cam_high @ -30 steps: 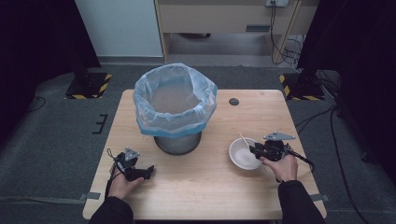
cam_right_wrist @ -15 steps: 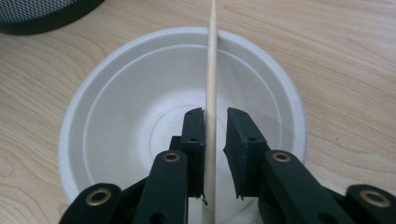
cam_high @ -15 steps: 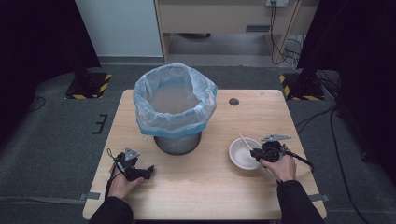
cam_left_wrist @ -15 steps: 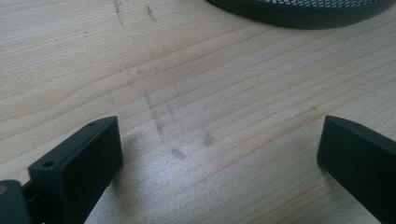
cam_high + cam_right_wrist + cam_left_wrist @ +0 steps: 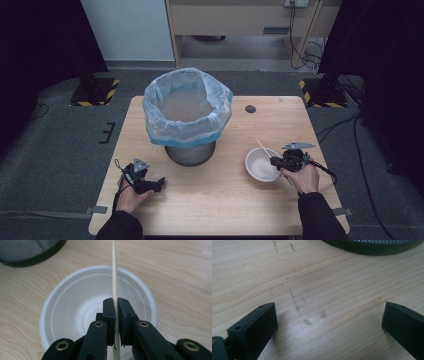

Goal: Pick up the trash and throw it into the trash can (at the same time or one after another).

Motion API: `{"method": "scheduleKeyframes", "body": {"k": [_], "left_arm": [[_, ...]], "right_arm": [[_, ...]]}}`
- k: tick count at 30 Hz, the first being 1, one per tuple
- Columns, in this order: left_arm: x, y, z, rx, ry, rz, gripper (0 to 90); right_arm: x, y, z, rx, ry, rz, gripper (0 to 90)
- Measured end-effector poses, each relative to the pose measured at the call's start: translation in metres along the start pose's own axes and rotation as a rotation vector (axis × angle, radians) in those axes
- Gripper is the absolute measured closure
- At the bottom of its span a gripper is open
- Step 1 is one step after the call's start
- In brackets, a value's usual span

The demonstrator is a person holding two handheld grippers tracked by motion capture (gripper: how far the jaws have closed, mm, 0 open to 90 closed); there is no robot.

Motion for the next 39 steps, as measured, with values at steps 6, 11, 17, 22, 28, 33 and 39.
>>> {"method": "scheduleKeyframes", "body": {"k": [6, 11, 17, 22, 28, 33, 39], "left_arm": [[0.000, 0.000, 0.000, 0.000, 0.000, 0.000, 0.0], [0.000, 0.000, 0.000, 0.000, 0.000, 0.000, 0.0], [0.000, 0.000, 0.000, 0.000, 0.000, 0.000, 0.0], [0.000, 0.000, 0.000, 0.000, 0.000, 0.000, 0.0], [0.000, 0.000, 0.000, 0.000, 0.000, 0.000, 0.0], [0.000, 0.000, 0.000, 0.000, 0.000, 0.000, 0.0], [0.000, 0.000, 0.000, 0.000, 0.000, 0.000, 0.0]], "right_arm": [[0.001, 0.012, 0.010, -0.070, -0.015, 0.006, 85.4], [0.001, 0.023, 0.020, -0.146, -0.030, 0.003, 85.4], [-0.002, 0.035, 0.029, -0.234, -0.041, -0.010, 85.5], [-0.006, 0.050, 0.039, -0.325, -0.077, -0.008, 85.5], [-0.010, 0.069, 0.049, -0.420, -0.101, 0.001, 85.6], [-0.012, 0.084, 0.058, -0.488, -0.105, -0.003, 85.6], [-0.014, 0.098, 0.068, -0.548, -0.119, 0.004, 85.6]]}}
Point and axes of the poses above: each handheld gripper's, and its own axes: y roughly backward along the jaws, z roughly out of its top, x roughly to its left, the point moved 3 cm from there along -y, roughly forward along the jaws, and after that the axes turned 6 degrees about y, right-handed, at the moved point
